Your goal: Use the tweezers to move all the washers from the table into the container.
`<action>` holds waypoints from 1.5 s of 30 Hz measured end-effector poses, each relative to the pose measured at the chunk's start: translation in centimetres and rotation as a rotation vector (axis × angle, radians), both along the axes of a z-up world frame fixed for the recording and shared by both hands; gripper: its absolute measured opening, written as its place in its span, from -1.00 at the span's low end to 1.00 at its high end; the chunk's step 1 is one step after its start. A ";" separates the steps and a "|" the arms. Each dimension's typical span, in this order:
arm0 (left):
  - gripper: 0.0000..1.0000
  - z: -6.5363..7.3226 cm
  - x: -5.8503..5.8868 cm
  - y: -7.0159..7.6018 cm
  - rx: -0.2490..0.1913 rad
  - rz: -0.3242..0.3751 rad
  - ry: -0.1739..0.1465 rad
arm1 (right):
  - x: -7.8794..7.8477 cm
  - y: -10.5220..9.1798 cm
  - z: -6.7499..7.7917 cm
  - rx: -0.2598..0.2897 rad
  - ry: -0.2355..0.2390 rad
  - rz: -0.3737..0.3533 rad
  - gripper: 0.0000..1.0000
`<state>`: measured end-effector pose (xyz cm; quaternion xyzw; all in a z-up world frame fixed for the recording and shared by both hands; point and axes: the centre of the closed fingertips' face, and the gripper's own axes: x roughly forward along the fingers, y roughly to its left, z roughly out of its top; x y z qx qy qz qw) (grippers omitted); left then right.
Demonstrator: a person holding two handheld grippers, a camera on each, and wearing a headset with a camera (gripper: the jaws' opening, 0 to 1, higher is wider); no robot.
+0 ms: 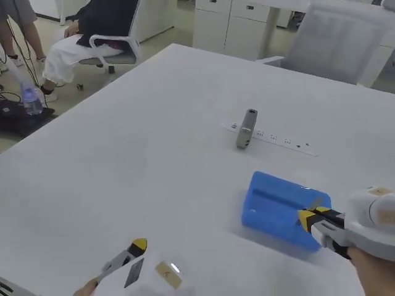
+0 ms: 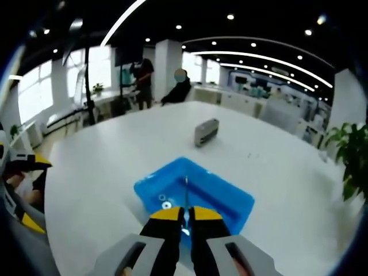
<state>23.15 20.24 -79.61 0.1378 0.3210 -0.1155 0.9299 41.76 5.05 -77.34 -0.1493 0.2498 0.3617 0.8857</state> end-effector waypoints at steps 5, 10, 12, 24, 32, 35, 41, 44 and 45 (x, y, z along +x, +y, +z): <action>0.82 0.1 0.0 -0.1 0.000 -0.005 -0.004 | -1.6 0.0 2.5 -0.025 -0.057 0.080 -0.97; 0.82 0.2 0.1 0.1 0.000 0.005 -0.016 | -4.0 0.0 3.0 -0.073 -0.055 0.164 -0.98; 0.81 0.3 0.2 0.2 -0.005 0.011 -0.020 | -5.6 0.0 2.0 -0.123 -0.030 0.219 -0.98; 0.80 0.4 0.2 0.1 -0.003 0.004 -0.032 | -10.4 -1.3 -4.1 -0.399 0.091 0.419 -0.97; 0.80 0.5 0.3 0.2 -0.005 0.012 -0.041 | -11.8 -0.3 -5.7 -0.447 0.142 0.479 -0.97; 0.80 0.5 0.3 0.2 -0.004 0.011 -0.038 | -11.7 0.2 -6.2 -0.466 0.154 0.503 -0.97; 0.79 0.5 0.3 0.3 -0.007 0.016 -0.040 | -11.7 1.4 -7.3 -0.508 0.154 0.572 -0.96; 0.79 0.4 0.3 0.2 -0.003 0.011 -0.035 | -12.2 1.5 -8.0 -0.569 0.162 0.658 -0.96; 0.79 0.4 0.2 0.2 -0.003 0.009 -0.034 | -12.2 1.4 -8.1 -0.579 0.162 0.668 -0.96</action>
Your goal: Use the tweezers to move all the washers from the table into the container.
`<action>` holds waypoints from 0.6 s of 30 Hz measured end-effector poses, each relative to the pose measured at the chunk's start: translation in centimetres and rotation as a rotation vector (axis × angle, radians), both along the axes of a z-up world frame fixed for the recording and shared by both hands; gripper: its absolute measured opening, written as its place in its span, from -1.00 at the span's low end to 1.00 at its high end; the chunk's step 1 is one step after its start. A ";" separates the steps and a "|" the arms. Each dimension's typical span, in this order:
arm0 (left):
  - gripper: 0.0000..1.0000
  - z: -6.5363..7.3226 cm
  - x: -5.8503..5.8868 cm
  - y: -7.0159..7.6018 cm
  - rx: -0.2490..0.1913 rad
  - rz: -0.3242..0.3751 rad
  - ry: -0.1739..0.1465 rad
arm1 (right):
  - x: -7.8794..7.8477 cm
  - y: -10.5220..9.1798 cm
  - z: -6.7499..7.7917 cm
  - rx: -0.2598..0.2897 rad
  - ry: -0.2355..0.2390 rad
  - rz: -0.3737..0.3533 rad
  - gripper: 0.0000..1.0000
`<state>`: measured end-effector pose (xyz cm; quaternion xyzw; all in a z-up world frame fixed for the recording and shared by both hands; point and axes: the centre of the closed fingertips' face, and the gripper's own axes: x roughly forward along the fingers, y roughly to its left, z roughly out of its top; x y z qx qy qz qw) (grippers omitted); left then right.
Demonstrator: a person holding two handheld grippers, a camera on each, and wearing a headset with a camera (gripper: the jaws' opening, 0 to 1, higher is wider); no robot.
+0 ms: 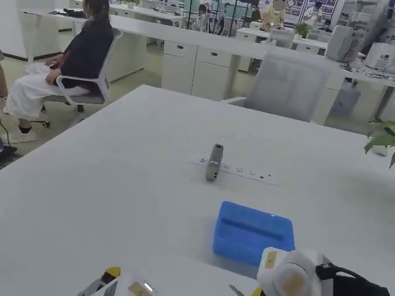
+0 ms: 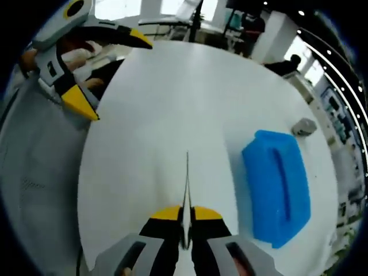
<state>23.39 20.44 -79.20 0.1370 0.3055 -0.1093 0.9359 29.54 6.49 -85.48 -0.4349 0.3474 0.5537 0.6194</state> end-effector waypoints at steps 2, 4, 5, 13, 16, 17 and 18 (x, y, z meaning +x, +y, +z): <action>0.79 0.0 0.0 0.0 0.001 -0.002 0.002 | 0.1 0.1 -0.7 -0.019 0.004 0.038 -0.95; 0.79 0.0 0.0 0.0 0.002 -0.002 0.003 | 0.0 0.2 -1.2 -0.016 0.037 0.049 -0.95; 0.79 -0.1 0.0 0.0 0.003 -0.001 0.005 | -0.2 0.2 -1.3 -0.018 0.054 0.052 -0.95; 0.78 -0.1 -0.1 0.2 0.012 0.011 0.010 | -0.7 0.3 -1.8 -0.041 0.074 0.066 -0.94; 0.78 -0.2 -0.1 0.3 0.014 0.012 0.015 | -0.7 0.4 -1.7 -0.035 0.117 -0.021 -0.91; 0.78 -0.2 -0.1 0.2 0.016 0.010 0.014 | -0.7 0.5 -1.7 -0.040 0.111 -0.005 -0.91; 0.78 -0.2 -0.1 0.2 0.017 0.009 0.014 | -0.8 0.5 -1.8 -0.059 0.098 0.029 -0.91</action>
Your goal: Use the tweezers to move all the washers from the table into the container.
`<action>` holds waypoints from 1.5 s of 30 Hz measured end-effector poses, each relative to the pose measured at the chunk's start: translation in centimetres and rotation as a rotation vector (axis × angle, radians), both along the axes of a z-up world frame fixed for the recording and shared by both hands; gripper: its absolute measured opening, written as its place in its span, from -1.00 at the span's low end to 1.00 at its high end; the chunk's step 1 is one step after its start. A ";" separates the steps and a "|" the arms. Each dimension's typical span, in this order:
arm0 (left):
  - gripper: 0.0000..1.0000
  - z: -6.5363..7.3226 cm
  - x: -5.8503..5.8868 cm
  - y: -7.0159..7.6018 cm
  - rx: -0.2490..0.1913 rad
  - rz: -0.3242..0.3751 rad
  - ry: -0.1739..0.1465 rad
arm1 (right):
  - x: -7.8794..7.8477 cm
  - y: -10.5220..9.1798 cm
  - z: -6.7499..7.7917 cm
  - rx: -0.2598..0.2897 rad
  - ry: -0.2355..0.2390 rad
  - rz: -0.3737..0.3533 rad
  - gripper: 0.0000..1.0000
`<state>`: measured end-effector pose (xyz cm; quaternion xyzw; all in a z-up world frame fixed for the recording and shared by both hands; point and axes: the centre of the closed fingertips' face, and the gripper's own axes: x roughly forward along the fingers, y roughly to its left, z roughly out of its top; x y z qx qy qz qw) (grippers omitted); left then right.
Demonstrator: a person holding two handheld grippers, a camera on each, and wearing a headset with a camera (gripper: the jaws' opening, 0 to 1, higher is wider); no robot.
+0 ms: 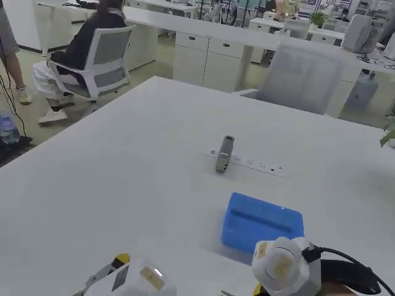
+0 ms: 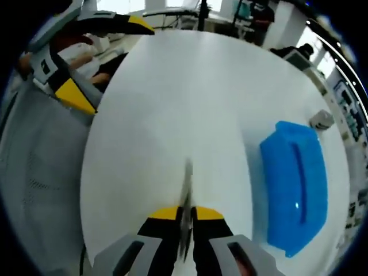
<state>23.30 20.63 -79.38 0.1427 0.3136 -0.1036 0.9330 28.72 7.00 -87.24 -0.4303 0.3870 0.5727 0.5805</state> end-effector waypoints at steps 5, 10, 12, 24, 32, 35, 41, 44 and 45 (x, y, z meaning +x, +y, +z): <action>0.78 0.0 0.0 0.1 0.001 0.003 0.000 | 0.2 0.0 -0.2 -0.025 -0.039 0.055 -0.89; 0.79 0.0 0.0 0.1 -0.001 0.005 0.002 | 0.7 0.0 1.2 0.039 -0.064 -0.047 -0.77; 0.79 0.2 0.0 0.0 -0.009 0.000 -0.010 | 0.7 -0.3 2.6 0.101 -0.046 -0.142 -0.71; 0.87 2.1 0.3 -0.9 -0.047 -0.030 -0.106 | -3.8 -4.9 9.4 0.501 -0.071 -0.691 0.29; 0.94 3.4 0.6 -1.1 -0.089 -0.028 -0.165 | -3.4 -8.8 10.8 0.587 -0.132 -0.883 0.64; 0.96 3.6 0.6 -1.1 -0.094 -0.024 -0.177 | -3.2 -9.6 10.6 0.594 -0.150 -0.928 0.77; 0.98 3.5 0.6 -0.8 -0.082 -0.012 -0.174 | -3.7 -10.8 9.1 0.630 -0.148 -0.996 0.78; 0.98 3.5 0.6 -0.7 -0.074 -0.008 -0.177 | -3.7 -10.6 8.8 0.643 -0.087 -1.017 0.94; 0.98 3.4 0.6 -0.7 -0.071 -0.008 -0.174 | -3.5 -10.8 8.7 0.638 -0.097 -1.014 0.93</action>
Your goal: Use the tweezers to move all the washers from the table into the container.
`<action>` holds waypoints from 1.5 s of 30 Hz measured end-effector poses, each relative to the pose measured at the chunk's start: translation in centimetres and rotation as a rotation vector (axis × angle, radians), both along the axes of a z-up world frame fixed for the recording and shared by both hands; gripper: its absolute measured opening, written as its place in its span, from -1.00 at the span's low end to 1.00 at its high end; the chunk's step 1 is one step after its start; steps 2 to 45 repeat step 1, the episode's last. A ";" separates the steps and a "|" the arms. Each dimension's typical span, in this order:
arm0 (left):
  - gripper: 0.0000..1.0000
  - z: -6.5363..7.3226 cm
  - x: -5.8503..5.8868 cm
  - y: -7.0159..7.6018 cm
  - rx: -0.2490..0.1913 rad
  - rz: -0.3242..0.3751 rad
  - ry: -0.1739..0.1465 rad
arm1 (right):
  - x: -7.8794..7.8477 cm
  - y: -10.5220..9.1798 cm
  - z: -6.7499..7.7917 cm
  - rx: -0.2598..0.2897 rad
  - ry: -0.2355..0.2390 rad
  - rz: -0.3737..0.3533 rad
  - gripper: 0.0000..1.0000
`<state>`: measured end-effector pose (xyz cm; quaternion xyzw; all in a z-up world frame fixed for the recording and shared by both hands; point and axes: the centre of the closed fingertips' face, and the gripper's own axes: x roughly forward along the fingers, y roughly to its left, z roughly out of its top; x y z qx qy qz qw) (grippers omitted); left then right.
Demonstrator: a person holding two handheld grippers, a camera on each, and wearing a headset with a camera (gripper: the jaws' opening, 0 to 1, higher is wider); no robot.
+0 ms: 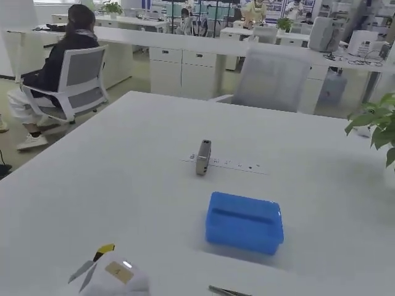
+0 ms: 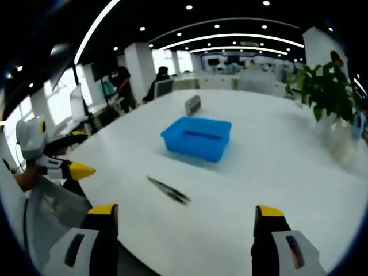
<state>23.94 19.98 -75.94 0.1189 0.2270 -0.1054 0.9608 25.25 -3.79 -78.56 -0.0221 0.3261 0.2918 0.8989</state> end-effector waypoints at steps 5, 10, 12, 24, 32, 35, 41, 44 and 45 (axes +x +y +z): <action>0.98 -0.1 0.0 0.0 0.003 0.001 0.005 | -0.1 -0.1 -0.2 -0.016 0.008 0.005 0.92; 0.98 -0.1 0.0 0.0 0.003 0.001 0.005 | -0.1 -0.1 -0.2 -0.016 0.008 0.005 0.92; 0.98 -0.1 0.0 0.0 0.003 0.001 0.005 | -0.1 -0.1 -0.2 -0.016 0.008 0.005 0.92; 0.98 -0.1 0.0 0.0 0.003 0.001 0.005 | -0.1 -0.1 -0.2 -0.016 0.008 0.005 0.92; 0.98 -0.1 0.0 0.0 0.003 0.001 0.005 | -0.1 -0.1 -0.2 -0.016 0.008 0.005 0.92; 0.98 -0.1 0.0 0.0 0.003 0.001 0.005 | -0.1 -0.1 -0.2 -0.016 0.008 0.005 0.92; 0.98 -0.1 0.0 0.0 0.003 0.001 0.005 | -0.1 -0.1 -0.2 -0.016 0.008 0.005 0.92; 0.98 -0.1 0.0 0.0 0.003 0.001 0.005 | -0.1 -0.1 -0.2 -0.016 0.008 0.005 0.92; 0.98 -0.1 0.0 0.0 0.003 0.001 0.005 | -0.1 -0.1 -0.2 -0.016 0.008 0.005 0.92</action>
